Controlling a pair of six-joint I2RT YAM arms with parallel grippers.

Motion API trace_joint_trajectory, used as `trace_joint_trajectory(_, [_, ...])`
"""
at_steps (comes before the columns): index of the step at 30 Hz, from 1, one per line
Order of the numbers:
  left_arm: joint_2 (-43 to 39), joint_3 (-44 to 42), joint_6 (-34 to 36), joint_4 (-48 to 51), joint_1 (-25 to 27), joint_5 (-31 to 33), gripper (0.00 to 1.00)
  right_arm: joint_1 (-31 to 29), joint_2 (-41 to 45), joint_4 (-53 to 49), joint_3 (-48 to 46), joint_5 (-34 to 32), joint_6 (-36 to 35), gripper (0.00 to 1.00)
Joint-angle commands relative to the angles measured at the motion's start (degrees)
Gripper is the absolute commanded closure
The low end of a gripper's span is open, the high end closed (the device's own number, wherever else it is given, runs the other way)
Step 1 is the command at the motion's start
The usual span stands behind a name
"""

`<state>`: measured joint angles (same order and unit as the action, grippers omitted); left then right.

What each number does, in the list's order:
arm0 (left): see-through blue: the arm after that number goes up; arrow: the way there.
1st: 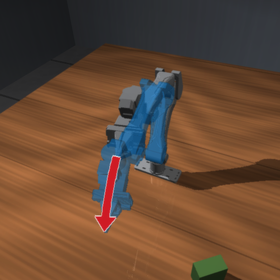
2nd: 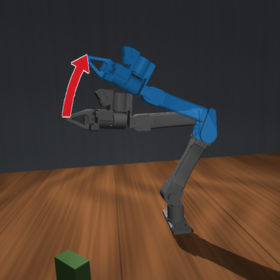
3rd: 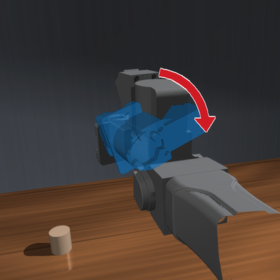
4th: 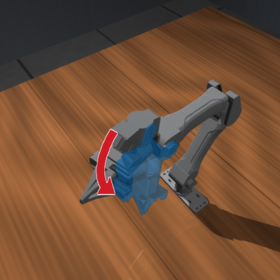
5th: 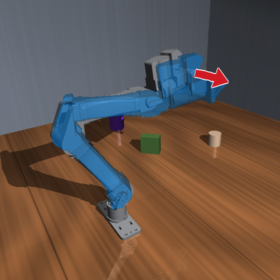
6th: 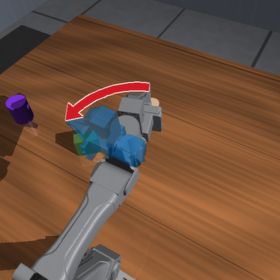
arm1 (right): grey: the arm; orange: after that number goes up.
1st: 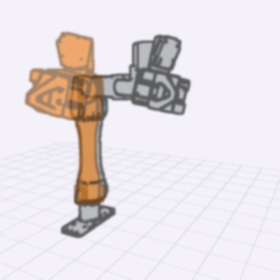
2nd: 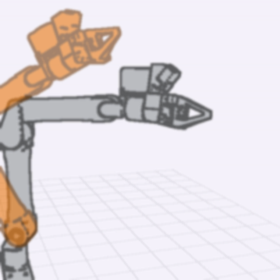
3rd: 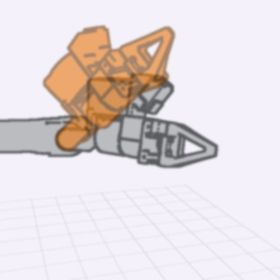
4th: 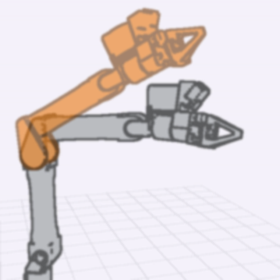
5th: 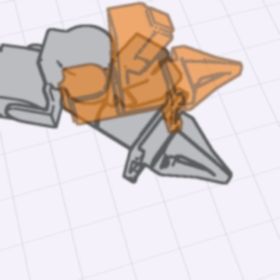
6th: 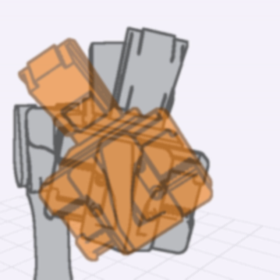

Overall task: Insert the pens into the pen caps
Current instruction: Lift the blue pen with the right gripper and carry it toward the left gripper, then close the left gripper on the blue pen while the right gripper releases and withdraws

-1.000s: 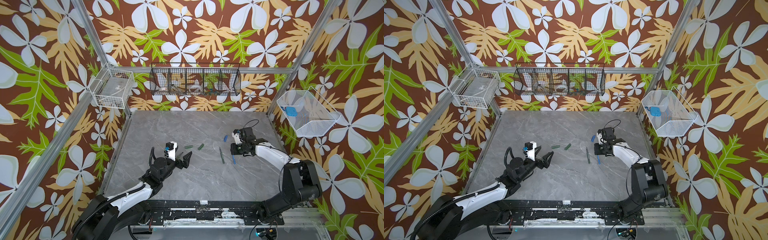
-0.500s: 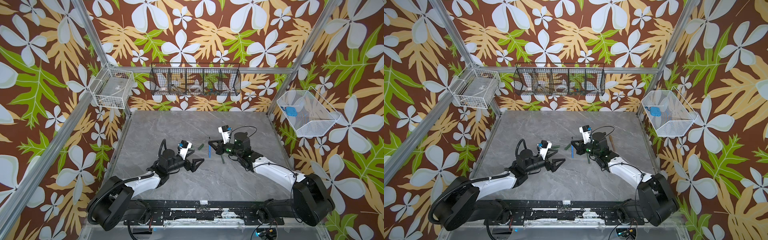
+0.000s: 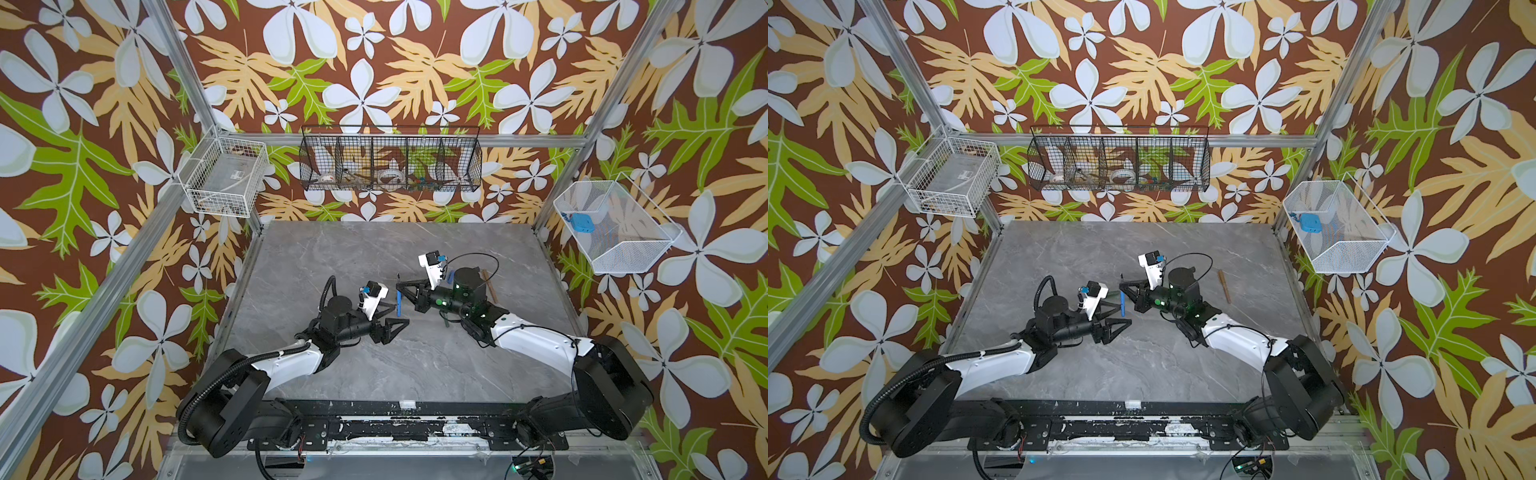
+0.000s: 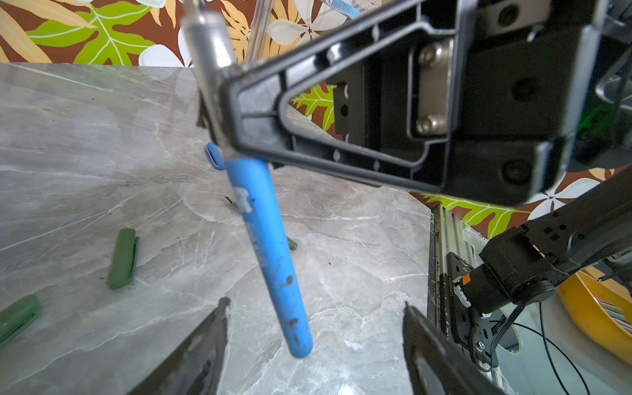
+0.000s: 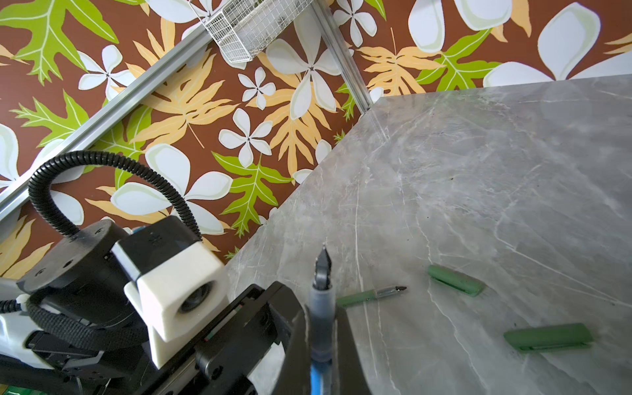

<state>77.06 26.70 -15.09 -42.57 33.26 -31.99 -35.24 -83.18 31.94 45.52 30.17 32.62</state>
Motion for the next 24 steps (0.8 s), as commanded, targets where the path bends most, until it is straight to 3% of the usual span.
trace_joint_trajectory(1, [-0.1, 0.5, 0.0, -0.5, 0.1, -0.7, 0.32, -0.7, -0.2, 3.1, -0.1, 1.3, 0.1, 0.98])
trace_joint_trajectory(4, [-0.3, 0.3, 0.0, -0.4, 0.1, -0.1, 0.43, -1.2, -0.1, 3.9, -0.4, 1.6, -0.4, 0.98])
trace_joint_trajectory(13, [-2.2, -1.0, -0.4, -0.6, -0.1, 5.3, 0.46, -1.8, 0.8, 4.2, -1.9, 3.4, -0.8, 0.98])
trace_joint_trajectory(16, [-3.2, -1.3, -0.2, 0.0, -0.5, 6.7, 0.44, -1.9, 2.2, 2.3, -2.1, 2.2, -1.9, 0.98])
trace_joint_trajectory(21, [-3.2, -1.3, -0.4, 0.5, -0.8, 6.7, 0.24, -1.8, 5.3, -1.2, -2.1, -1.3, -4.3, 0.98])
trace_joint_trajectory(24, [-2.8, -1.4, -1.0, -0.9, -0.8, 4.6, 0.20, -1.9, 4.8, 2.5, -2.9, 0.1, -2.6, 0.98])
